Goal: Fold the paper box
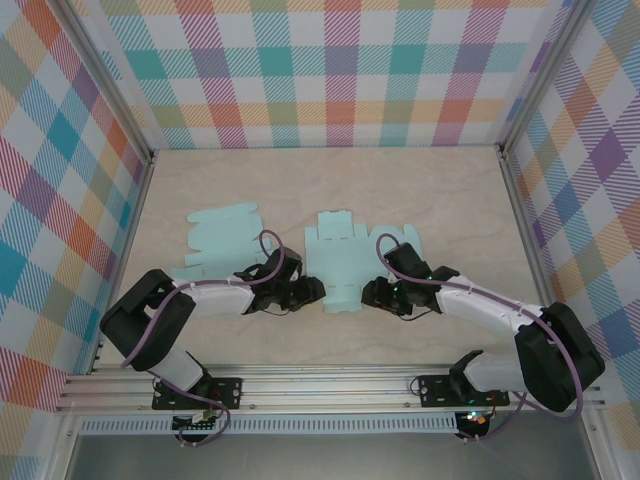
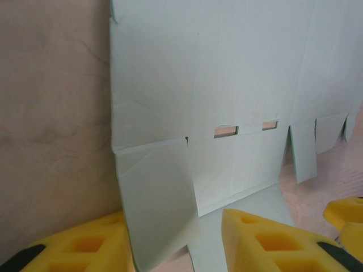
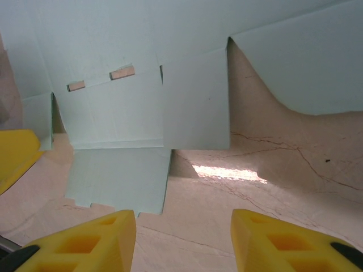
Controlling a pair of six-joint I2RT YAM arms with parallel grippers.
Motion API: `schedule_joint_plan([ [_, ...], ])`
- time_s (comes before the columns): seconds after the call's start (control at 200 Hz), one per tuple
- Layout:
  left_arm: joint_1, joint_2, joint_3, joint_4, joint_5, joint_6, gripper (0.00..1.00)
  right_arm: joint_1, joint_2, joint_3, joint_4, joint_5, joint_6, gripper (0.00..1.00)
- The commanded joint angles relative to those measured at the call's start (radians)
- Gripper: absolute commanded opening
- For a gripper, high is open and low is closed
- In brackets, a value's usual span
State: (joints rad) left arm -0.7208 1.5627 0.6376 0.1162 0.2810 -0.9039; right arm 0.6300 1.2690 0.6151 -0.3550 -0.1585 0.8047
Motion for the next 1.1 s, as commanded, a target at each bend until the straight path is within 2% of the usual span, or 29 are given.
schedule_joint_plan([
  [0.0, -0.011, 0.004, -0.015, 0.045, -0.039, -0.018, 0.39, 0.008, 0.004, -0.007, 0.016, -0.003, 0.011, 0.49],
  [0.195, -0.011, 0.008, -0.012, 0.003, -0.104, -0.032, 0.3, 0.007, 0.0, 0.002, 0.013, 0.001, 0.008, 0.49],
  [0.395, -0.01, 0.031, 0.008, -0.022, -0.135, -0.017, 0.14, 0.008, -0.028, 0.008, 0.003, 0.007, -0.001, 0.49],
  [0.515, -0.011, 0.016, 0.037, -0.085, -0.179, 0.033, 0.0, 0.008, -0.055, 0.016, -0.009, 0.022, -0.014, 0.51],
  [0.555, -0.01, 0.006, 0.05, -0.111, -0.195, 0.057, 0.0, 0.007, -0.063, 0.02, -0.014, 0.029, -0.023, 0.51],
  [0.71, -0.011, -0.045, 0.137, -0.237, -0.258, 0.244, 0.0, 0.008, -0.092, 0.058, -0.041, 0.065, -0.072, 0.53],
  [0.92, -0.011, -0.114, 0.307, -0.455, -0.329, 0.681, 0.0, 0.007, -0.144, 0.116, -0.074, 0.129, -0.156, 0.6],
  [1.095, -0.011, -0.172, 0.373, -0.522, -0.432, 0.942, 0.0, -0.004, -0.16, 0.208, -0.188, 0.255, -0.258, 0.64],
])
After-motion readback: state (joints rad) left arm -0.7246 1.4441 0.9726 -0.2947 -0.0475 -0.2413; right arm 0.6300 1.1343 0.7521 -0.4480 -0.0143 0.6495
